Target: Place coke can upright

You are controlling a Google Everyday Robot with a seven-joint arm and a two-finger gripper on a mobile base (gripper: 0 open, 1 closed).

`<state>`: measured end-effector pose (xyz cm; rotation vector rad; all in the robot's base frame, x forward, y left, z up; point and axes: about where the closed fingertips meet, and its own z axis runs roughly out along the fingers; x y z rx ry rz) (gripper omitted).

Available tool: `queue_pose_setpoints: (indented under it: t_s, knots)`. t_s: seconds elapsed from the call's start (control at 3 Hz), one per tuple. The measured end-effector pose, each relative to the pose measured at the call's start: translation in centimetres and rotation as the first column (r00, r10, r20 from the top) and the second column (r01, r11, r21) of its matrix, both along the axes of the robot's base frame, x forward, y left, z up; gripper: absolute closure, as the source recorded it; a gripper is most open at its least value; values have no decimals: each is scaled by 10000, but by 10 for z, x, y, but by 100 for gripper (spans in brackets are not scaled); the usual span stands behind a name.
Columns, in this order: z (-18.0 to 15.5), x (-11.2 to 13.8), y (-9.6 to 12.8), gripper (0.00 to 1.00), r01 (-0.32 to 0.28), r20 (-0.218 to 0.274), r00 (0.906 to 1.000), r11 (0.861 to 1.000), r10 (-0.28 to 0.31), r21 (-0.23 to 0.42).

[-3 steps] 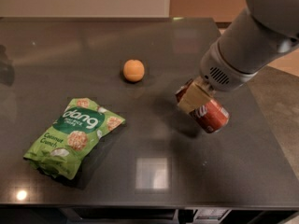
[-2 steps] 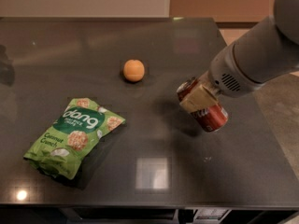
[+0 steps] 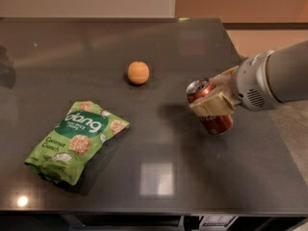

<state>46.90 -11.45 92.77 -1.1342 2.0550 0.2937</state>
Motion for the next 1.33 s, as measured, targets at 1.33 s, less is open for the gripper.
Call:
queue_pose_setpoints:
  t_s: [1.33]
  knots:
    - [-9, -9, -9, 100, -392, 1819, 9832, 9534, -166, 2991]
